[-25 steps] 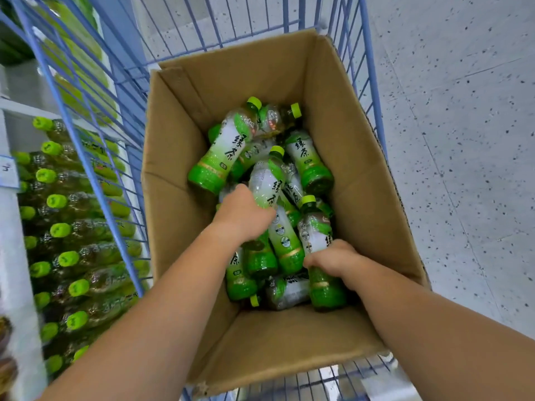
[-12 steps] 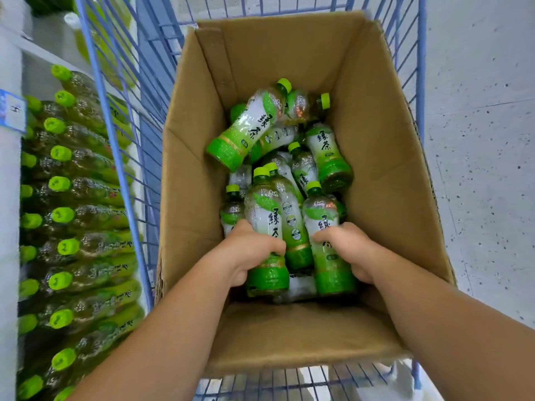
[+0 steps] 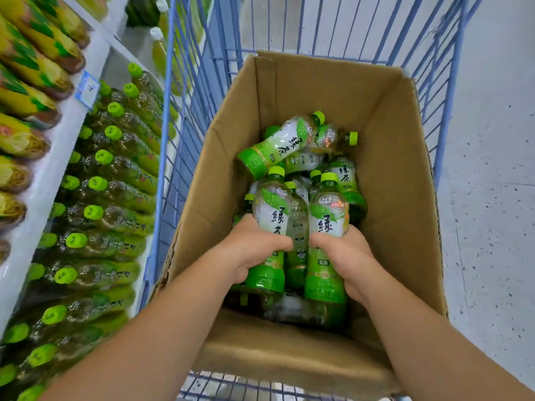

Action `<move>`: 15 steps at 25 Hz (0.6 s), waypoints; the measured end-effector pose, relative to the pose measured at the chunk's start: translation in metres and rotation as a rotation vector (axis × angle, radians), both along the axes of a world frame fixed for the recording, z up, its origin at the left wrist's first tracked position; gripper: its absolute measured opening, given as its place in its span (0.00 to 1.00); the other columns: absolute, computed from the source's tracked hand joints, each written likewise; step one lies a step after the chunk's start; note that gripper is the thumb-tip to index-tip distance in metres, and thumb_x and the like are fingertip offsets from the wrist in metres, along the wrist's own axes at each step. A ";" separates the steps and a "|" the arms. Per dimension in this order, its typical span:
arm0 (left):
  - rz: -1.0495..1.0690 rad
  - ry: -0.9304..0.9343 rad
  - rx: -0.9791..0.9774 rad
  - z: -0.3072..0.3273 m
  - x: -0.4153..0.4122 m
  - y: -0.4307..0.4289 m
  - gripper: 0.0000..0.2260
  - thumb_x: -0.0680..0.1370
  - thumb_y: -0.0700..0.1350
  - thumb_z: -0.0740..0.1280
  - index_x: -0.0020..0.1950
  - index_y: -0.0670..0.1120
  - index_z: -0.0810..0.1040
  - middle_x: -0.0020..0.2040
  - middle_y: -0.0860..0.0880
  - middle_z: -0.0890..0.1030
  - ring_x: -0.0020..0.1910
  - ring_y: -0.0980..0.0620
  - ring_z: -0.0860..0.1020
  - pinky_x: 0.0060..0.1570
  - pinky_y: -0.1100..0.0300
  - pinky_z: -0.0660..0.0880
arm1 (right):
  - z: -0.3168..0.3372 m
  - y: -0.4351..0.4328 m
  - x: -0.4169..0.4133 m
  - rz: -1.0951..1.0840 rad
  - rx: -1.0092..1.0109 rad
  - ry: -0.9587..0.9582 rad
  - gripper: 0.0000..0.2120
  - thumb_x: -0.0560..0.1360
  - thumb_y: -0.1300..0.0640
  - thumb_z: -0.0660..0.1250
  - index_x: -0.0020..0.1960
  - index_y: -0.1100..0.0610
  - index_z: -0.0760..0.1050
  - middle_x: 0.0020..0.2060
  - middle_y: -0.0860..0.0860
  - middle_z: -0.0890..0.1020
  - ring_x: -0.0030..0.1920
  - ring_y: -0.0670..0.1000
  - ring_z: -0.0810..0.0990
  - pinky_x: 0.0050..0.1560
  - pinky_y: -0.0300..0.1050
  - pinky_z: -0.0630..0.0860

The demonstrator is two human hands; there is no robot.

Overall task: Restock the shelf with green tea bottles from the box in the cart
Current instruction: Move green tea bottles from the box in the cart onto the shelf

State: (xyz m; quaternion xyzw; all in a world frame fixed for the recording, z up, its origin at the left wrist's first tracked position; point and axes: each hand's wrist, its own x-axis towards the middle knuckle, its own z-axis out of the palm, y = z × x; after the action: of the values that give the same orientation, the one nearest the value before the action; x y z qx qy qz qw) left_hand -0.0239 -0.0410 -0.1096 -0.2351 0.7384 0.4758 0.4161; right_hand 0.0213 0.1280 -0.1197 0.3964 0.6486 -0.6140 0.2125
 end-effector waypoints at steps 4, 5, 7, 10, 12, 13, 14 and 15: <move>0.064 0.149 0.031 0.037 0.018 -0.005 0.20 0.61 0.44 0.76 0.52 0.49 0.82 0.45 0.49 0.87 0.46 0.49 0.85 0.51 0.49 0.83 | 0.023 0.000 -0.002 0.093 -0.019 0.085 0.18 0.63 0.58 0.74 0.52 0.53 0.82 0.45 0.55 0.87 0.44 0.58 0.87 0.46 0.64 0.84; 0.091 0.192 0.053 0.046 0.025 -0.006 0.16 0.64 0.41 0.76 0.51 0.48 0.82 0.43 0.51 0.87 0.44 0.52 0.85 0.47 0.53 0.82 | 0.032 0.000 -0.002 0.119 -0.023 0.106 0.18 0.62 0.58 0.74 0.52 0.53 0.82 0.44 0.55 0.87 0.44 0.58 0.87 0.46 0.64 0.84; 0.170 0.265 0.067 0.067 0.039 -0.005 0.12 0.68 0.37 0.75 0.49 0.47 0.83 0.40 0.52 0.87 0.40 0.55 0.84 0.41 0.58 0.80 | 0.051 0.003 -0.004 0.177 -0.026 0.154 0.18 0.61 0.57 0.74 0.51 0.54 0.81 0.44 0.56 0.87 0.44 0.59 0.87 0.47 0.65 0.84; 0.303 0.363 0.067 0.105 0.062 -0.006 0.09 0.69 0.36 0.74 0.47 0.45 0.82 0.39 0.50 0.85 0.37 0.52 0.83 0.40 0.55 0.81 | 0.084 0.003 -0.006 0.239 -0.020 0.213 0.22 0.59 0.55 0.74 0.53 0.54 0.79 0.45 0.57 0.86 0.45 0.60 0.86 0.48 0.65 0.84; 0.390 0.409 0.081 0.125 0.074 -0.009 0.07 0.71 0.34 0.73 0.45 0.44 0.81 0.36 0.47 0.83 0.35 0.50 0.82 0.37 0.54 0.80 | 0.105 0.000 -0.007 0.285 -0.021 0.256 0.23 0.58 0.54 0.74 0.53 0.55 0.79 0.45 0.57 0.85 0.46 0.61 0.86 0.49 0.65 0.83; 0.444 0.436 0.082 0.136 0.080 -0.014 0.07 0.71 0.33 0.73 0.43 0.44 0.80 0.34 0.47 0.82 0.33 0.49 0.80 0.35 0.55 0.79 | 0.116 -0.003 -0.008 0.327 -0.033 0.286 0.21 0.60 0.55 0.74 0.53 0.56 0.79 0.45 0.59 0.85 0.46 0.62 0.86 0.49 0.65 0.83; 0.491 0.461 0.087 0.146 0.086 -0.019 0.07 0.72 0.33 0.73 0.42 0.44 0.78 0.33 0.48 0.80 0.32 0.50 0.80 0.33 0.57 0.78 | 0.126 -0.008 -0.008 0.371 -0.047 0.311 0.20 0.61 0.56 0.75 0.52 0.56 0.79 0.45 0.59 0.85 0.46 0.63 0.86 0.49 0.66 0.83; 0.529 0.484 0.092 0.156 0.092 -0.025 0.08 0.72 0.34 0.74 0.43 0.45 0.78 0.33 0.50 0.81 0.32 0.51 0.80 0.33 0.59 0.77 | 0.137 -0.013 -0.009 0.407 -0.062 0.327 0.19 0.62 0.56 0.76 0.53 0.55 0.79 0.45 0.59 0.85 0.46 0.62 0.86 0.48 0.66 0.83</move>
State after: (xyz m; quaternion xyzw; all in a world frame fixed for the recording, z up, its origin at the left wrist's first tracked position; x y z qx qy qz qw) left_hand 0.0680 -0.0663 0.0461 -0.2797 0.7070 0.6415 0.1018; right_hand 0.0119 0.1148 0.0178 0.1467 0.7216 -0.6341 0.2358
